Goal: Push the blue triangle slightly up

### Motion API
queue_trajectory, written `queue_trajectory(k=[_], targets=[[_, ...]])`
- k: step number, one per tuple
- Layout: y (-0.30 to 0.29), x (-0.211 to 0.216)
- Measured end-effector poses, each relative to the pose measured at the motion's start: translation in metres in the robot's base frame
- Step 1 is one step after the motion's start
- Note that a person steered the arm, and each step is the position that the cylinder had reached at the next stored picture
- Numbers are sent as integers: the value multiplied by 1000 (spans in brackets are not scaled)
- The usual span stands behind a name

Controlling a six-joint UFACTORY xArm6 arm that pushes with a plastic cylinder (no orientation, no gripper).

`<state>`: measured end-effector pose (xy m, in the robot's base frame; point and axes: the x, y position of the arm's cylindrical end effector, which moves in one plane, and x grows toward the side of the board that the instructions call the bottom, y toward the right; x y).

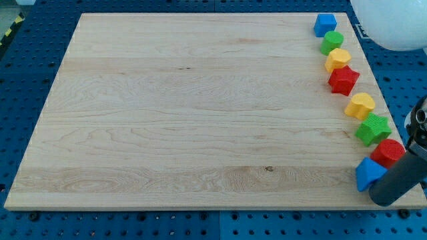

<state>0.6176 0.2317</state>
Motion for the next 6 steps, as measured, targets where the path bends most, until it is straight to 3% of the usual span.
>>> queue_trajectory(k=[3, 6], targets=[[19, -3], [-43, -31]])
